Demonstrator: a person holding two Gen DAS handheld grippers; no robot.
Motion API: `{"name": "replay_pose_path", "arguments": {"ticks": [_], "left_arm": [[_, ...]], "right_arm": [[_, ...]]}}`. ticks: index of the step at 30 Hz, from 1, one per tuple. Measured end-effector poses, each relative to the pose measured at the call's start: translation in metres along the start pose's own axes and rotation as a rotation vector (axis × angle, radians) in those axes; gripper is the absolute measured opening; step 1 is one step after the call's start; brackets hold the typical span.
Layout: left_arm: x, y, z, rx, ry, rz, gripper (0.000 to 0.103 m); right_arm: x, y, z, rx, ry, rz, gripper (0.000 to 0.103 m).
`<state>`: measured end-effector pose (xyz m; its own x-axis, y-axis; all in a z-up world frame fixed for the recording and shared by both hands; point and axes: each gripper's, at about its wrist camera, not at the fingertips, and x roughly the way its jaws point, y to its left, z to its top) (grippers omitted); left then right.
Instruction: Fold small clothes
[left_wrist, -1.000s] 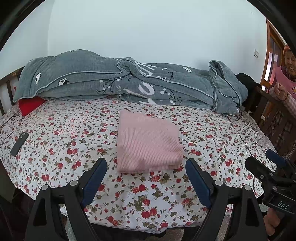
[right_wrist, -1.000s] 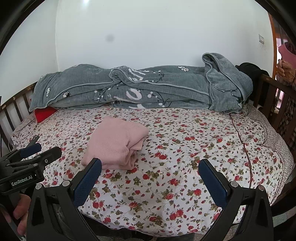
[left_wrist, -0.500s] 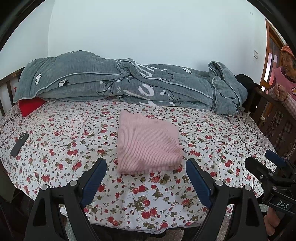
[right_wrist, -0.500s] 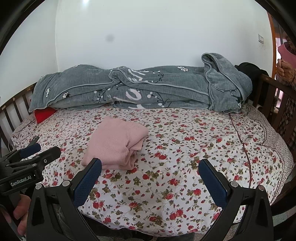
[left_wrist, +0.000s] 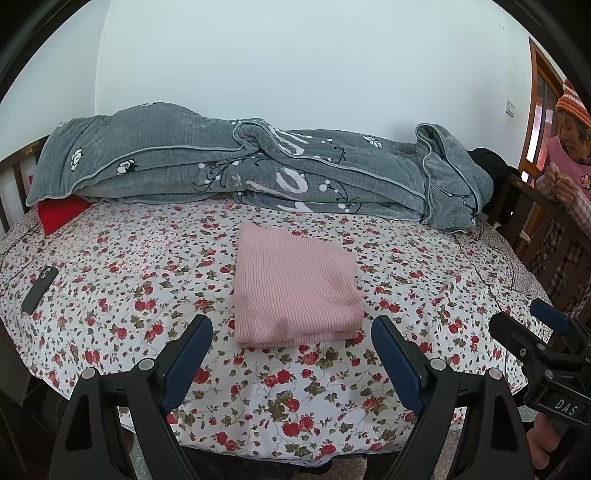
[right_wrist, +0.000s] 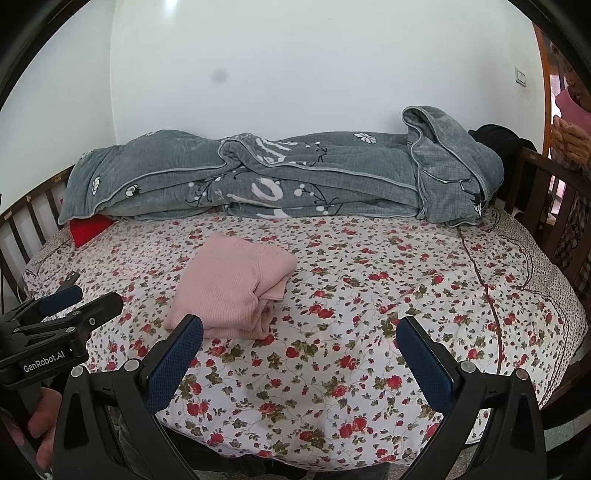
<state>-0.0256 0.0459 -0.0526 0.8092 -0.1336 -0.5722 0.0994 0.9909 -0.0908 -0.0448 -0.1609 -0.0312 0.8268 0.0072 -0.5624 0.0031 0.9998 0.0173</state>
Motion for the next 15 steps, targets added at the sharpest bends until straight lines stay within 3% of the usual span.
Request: {"name": "replay_pose_path", "arguments": {"ticks": [15], "left_arm": [[0.0006, 0.0021, 0.0029, -0.006, -0.007, 0.002, 0.088]], "right_arm": [[-0.0023, 0.0042, 0.0004, 0.01, 0.002, -0.003, 0.102]]}}
